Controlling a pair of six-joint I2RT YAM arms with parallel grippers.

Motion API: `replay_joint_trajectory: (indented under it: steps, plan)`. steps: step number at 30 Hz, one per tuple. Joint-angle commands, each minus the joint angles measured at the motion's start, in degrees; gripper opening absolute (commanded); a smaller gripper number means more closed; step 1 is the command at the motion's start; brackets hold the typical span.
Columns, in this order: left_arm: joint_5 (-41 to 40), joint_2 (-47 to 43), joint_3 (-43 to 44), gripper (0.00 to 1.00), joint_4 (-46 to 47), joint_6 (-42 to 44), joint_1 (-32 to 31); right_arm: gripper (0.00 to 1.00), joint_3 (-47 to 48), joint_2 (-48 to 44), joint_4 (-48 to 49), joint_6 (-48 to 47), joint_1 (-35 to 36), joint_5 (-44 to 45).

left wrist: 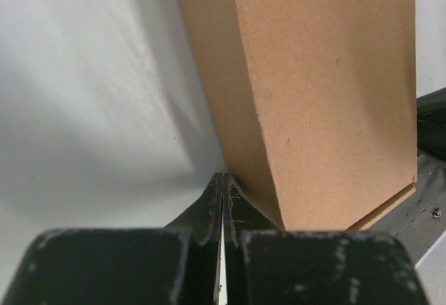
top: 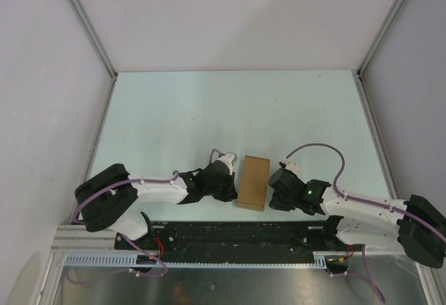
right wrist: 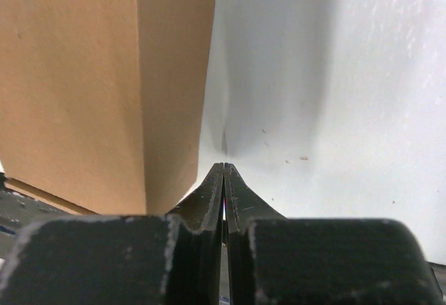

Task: Fold the paper box

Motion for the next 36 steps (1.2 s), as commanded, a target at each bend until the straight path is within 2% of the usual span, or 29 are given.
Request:
replay_joint_trajectory:
  steps: [1,11,18,23,26,30,34,36]
  plan:
    - [0.4,-1.0,-1.6,0.0,-3.7,-1.2,-0.6,0.05,0.3,-0.6,-4.2,2.9,2.3,2.5]
    - [2.5,-3.2,-0.6,0.0,-3.6,-2.5,-2.4,0.04,-0.6,0.5,3.3,3.7,2.9,-0.3]
    - [2.5,-0.3,2.2,0.0,-3.3,-3.3,-5.7,0.03,-0.6,3.0,7.2,3.6,2.9,-2.5]
    - [1.4,0.6,2.4,0.0,-3.5,-2.5,-6.1,0.04,-0.6,1.9,3.9,2.9,2.5,-1.3]
    - [-0.9,-1.2,0.7,0.0,-5.0,-2.4,-5.6,0.03,-0.6,-0.9,0.1,1.6,-0.1,0.3]
    - [-1.5,-4.6,-0.9,0.0,-7.4,-1.3,-2.8,0.03,-0.5,-4.3,-0.4,-3.5,-7.8,-1.1]
    - [-1.6,-7.2,-1.2,0.0,-8.8,1.1,2.2,0.03,1.1,-3.0,2.1,-11.1,-21.5,-5.3]
    - [-1.5,-7.1,-0.3,0.0,-8.9,3.6,5.8,0.04,2.4,0.7,5.2,-15.8,-25.3,-8.7]
